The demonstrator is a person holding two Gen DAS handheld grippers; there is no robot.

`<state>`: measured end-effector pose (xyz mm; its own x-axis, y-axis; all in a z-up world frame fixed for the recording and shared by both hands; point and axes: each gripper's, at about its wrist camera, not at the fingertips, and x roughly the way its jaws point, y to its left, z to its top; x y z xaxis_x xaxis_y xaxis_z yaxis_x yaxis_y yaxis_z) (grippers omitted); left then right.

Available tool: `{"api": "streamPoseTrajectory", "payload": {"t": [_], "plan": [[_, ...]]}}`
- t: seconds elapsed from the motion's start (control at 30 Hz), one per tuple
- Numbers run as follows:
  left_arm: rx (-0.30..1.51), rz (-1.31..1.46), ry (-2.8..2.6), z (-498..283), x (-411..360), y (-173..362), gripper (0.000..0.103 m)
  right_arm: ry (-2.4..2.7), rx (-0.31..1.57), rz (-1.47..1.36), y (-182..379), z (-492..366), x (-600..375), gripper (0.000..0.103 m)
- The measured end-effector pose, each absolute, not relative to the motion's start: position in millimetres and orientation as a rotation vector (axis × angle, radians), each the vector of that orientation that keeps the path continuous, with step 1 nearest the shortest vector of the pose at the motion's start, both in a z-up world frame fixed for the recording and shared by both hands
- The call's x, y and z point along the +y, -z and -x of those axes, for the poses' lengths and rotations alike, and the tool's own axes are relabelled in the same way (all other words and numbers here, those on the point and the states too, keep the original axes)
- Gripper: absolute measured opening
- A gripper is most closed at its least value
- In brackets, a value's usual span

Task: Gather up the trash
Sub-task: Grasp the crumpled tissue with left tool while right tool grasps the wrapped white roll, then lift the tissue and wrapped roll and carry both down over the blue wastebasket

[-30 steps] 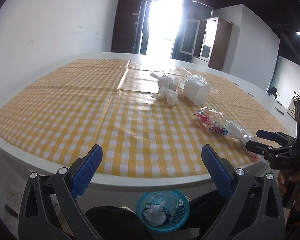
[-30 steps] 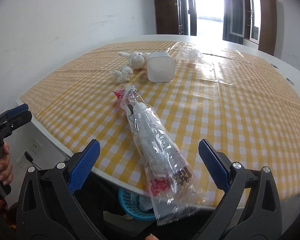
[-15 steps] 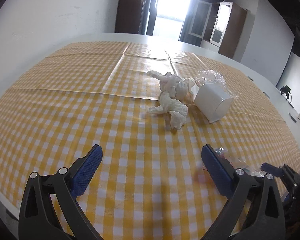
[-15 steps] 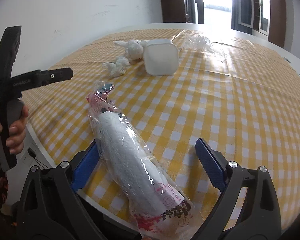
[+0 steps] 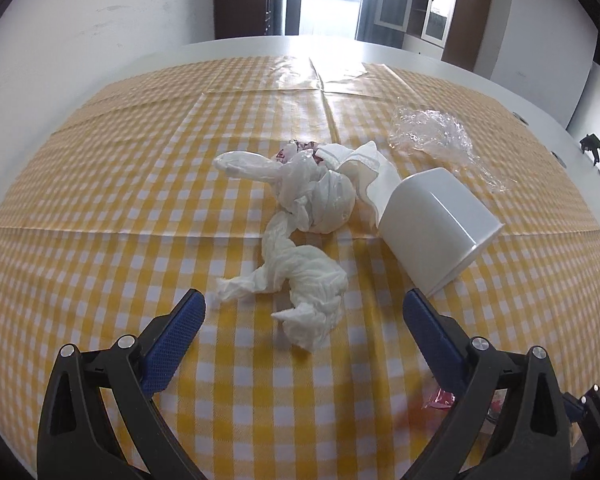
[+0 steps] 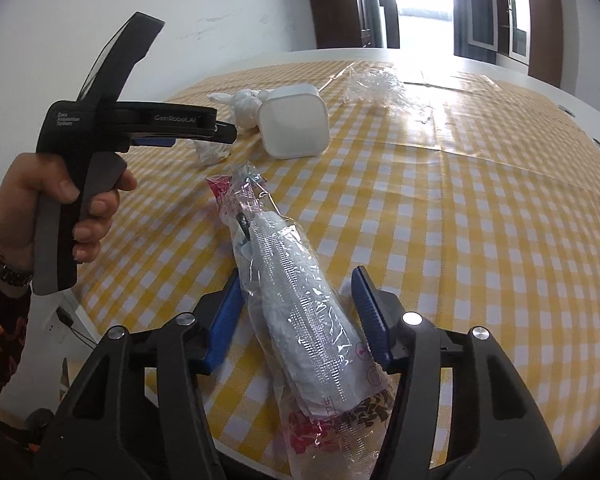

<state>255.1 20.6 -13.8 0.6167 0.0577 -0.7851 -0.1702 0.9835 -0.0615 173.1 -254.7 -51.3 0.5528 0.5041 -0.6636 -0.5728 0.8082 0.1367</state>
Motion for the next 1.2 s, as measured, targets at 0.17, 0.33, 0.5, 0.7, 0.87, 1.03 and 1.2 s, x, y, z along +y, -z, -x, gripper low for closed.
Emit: {"api": "streamPoseTrajectory", "payload": {"t": [0.17, 0.33, 0.5, 0.7, 0.87, 1.03, 1.2], "plan": [[0.95, 0.141, -0.123, -274, 12, 25, 0.096, -0.625, 0.75, 0.096, 51, -175, -260, 0.033], [0.942, 0.119, -0.127, -280, 4, 32, 0.088, -0.611, 0.747, 0.095, 51, -176, -263, 0.025], [0.927, 0.079, -0.136, -279, 1, 28, 0.058, -0.614, 0.751, 0.069, 50, -177, -267, 0.02], [0.924, 0.118, -0.093, -266, 7, 23, 0.024, -0.613, 0.74, 0.047, 46, -176, -272, 0.015], [0.893, 0.16, -0.056, -248, 12, 18, 0.019, -0.621, 0.731, 0.033, 42, -173, -273, 0.014], [0.865, 0.199, -0.025, -228, 14, 12, 0.018, -0.622, 0.72, 0.031, 39, -169, -273, 0.013], [0.854, 0.24, -0.006, -206, 20, 10, 0.017, -0.628, 0.712, 0.025, 38, -165, -273, 0.012]]}}
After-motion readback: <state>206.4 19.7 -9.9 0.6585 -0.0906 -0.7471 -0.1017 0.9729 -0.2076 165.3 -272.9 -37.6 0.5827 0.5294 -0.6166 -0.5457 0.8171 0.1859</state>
